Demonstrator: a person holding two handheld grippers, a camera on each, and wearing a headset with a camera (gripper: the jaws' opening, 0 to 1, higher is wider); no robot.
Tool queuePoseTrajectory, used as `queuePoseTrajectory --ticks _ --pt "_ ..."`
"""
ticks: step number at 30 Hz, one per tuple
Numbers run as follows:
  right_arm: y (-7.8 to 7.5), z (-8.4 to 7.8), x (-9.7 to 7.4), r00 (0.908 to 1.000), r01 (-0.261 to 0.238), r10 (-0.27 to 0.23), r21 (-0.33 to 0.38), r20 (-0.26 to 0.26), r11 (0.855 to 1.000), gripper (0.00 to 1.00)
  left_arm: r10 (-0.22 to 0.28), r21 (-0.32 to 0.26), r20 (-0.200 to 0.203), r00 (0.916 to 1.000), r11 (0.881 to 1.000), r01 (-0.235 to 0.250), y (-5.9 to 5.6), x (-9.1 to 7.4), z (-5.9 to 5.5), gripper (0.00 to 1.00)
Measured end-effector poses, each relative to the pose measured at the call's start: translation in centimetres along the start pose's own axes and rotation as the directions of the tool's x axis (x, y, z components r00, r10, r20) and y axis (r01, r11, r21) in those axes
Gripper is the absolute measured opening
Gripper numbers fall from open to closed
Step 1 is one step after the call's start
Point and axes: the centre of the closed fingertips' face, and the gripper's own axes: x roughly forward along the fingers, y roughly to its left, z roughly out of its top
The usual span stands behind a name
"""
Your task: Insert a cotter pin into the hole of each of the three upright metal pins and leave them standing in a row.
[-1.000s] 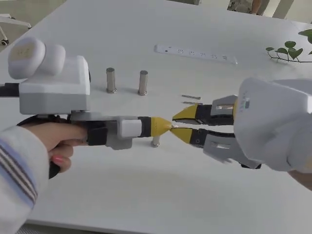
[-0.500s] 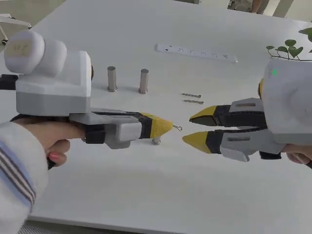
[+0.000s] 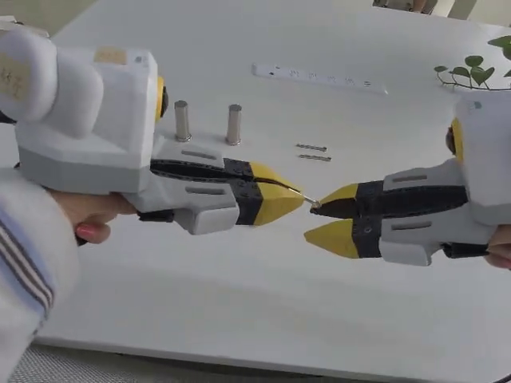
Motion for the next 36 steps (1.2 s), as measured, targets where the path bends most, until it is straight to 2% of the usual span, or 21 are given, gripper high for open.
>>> queuePoseTrajectory --ticks 4,9,12,14,19,21,24,27,29,36 --pt "1.0 0.2 -0.7 0.9993 -0.037 0.036 0.025 0.011 0.999 0.12 -0.029 0.018 0.004 0.9996 0.999 0.029 -0.5 0.1 0.3 0.0" --pt "2.3 0.9 -1.4 0.9952 -0.086 0.083 0.058 0.051 0.995 0.11 -0.073 0.061 -0.022 0.9971 0.995 0.074 -1.6 0.7 0.2 0.0" --pt "2.5 0.9 -1.6 0.9935 -0.1 0.097 0.048 0.059 0.994 0.04 -0.086 0.066 -0.028 0.9958 0.994 0.088 -2.0 1.0 0.2 0.0" --pt "2.5 0.8 -1.5 0.9945 -0.093 0.091 0.042 0.053 0.995 0.0 -0.091 0.064 -0.03 0.9954 0.994 0.093 -2.0 1.0 0.2 0.0" --pt "2.5 0.8 -1.6 0.9938 -0.098 0.095 0.041 0.057 0.994 0.0 -0.09 0.063 -0.044 0.9949 0.994 0.093 -2.1 0.9 -0.1 0.0" --pt "2.8 0.9 -1.6 0.992 -0.116 0.113 0.039 0.056 0.992 0.0 -0.096 0.063 -0.054 0.9939 0.993 0.1 -2.2 0.8 -0.2 0.0" --pt "2.9 0.9 -1.5 0.9898 -0.135 0.133 0.034 0.051 0.99 0.0 -0.107 0.076 -0.078 0.9912 0.991 0.113 -2.6 0.8 -0.4 0.0" --pt "3.0 0.9 -1.3 0.988 -0.15 0.148 0.027 0.043 0.988 0.0 -0.115 0.081 -0.101 0.9882 0.989 0.123 -2.4 0.5 -0.7 0.0" --pt "3.0 1.0 -1.3 0.9869 -0.157 0.155 0.03 0.043 0.987 0.0 -0.117 0.098 -0.142 0.983 0.987 0.131 -2.2 0.2 -1.4 0.0" --pt "3.0 1.2 -1.0 0.9889 -0.145 0.143 0.035 0.04 0.989 0.0 -0.133 0.104 -0.167 0.9769 0.983 0.152 -1.9 0.0 -1.8 0.0"
